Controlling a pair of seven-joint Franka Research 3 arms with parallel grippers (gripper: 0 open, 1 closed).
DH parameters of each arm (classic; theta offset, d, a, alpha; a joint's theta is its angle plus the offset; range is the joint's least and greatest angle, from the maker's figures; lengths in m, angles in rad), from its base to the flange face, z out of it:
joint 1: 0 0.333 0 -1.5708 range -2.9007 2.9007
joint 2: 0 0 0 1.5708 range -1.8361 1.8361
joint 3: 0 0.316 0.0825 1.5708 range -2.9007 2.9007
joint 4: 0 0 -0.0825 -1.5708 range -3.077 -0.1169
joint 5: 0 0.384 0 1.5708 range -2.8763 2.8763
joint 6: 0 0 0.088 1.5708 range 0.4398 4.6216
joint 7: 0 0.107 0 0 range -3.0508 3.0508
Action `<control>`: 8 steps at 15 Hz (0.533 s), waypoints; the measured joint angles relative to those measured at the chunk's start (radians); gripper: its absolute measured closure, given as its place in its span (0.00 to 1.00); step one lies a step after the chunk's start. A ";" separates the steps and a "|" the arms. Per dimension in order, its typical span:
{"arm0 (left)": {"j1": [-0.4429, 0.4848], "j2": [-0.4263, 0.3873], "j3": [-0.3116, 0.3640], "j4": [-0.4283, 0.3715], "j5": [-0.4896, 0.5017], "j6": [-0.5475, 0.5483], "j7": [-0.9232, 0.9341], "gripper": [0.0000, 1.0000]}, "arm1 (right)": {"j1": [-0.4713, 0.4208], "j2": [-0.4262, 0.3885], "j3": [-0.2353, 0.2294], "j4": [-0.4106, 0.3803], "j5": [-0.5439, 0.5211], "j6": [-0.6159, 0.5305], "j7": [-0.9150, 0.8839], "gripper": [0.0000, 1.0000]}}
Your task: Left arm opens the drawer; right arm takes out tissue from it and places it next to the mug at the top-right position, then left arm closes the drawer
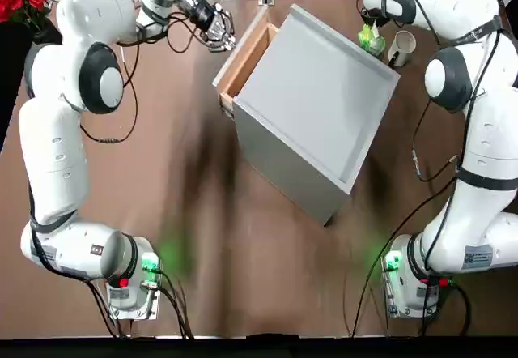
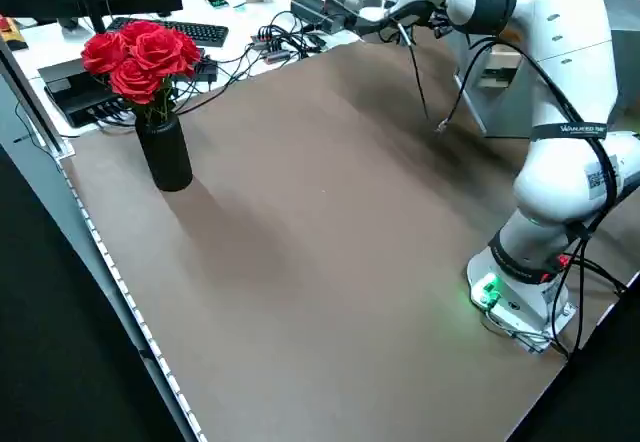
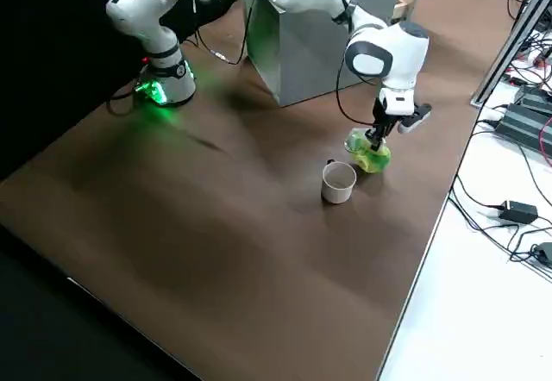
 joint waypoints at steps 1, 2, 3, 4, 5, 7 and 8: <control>-0.019 0.000 0.000 0.000 -0.006 0.013 -0.002 0.99 | 0.000 0.000 0.000 -0.003 -0.005 -0.010 0.001 0.98; -0.034 0.000 0.000 0.000 -0.013 0.023 -0.003 0.99 | 0.001 0.000 0.000 -0.006 -0.008 -0.014 0.002 0.98; -0.048 0.001 0.000 0.000 -0.023 0.031 -0.003 0.99 | 0.003 0.000 0.000 -0.007 -0.009 -0.016 0.003 0.98; -0.062 0.001 0.000 0.000 -0.031 0.042 -0.003 0.99 | 0.004 0.000 0.000 -0.009 -0.009 -0.017 0.004 0.96; -0.075 0.001 0.000 0.000 -0.037 0.055 -0.003 0.99 | 0.005 0.001 0.000 -0.012 -0.010 -0.019 0.004 0.96; -0.102 0.001 0.000 -0.001 -0.049 0.080 -0.003 0.99 | 0.007 0.003 0.000 -0.019 -0.010 -0.019 0.005 0.88; -0.116 0.001 0.000 -0.001 -0.053 0.090 -0.004 0.99 | 0.007 0.005 0.000 -0.021 -0.010 -0.019 0.006 0.79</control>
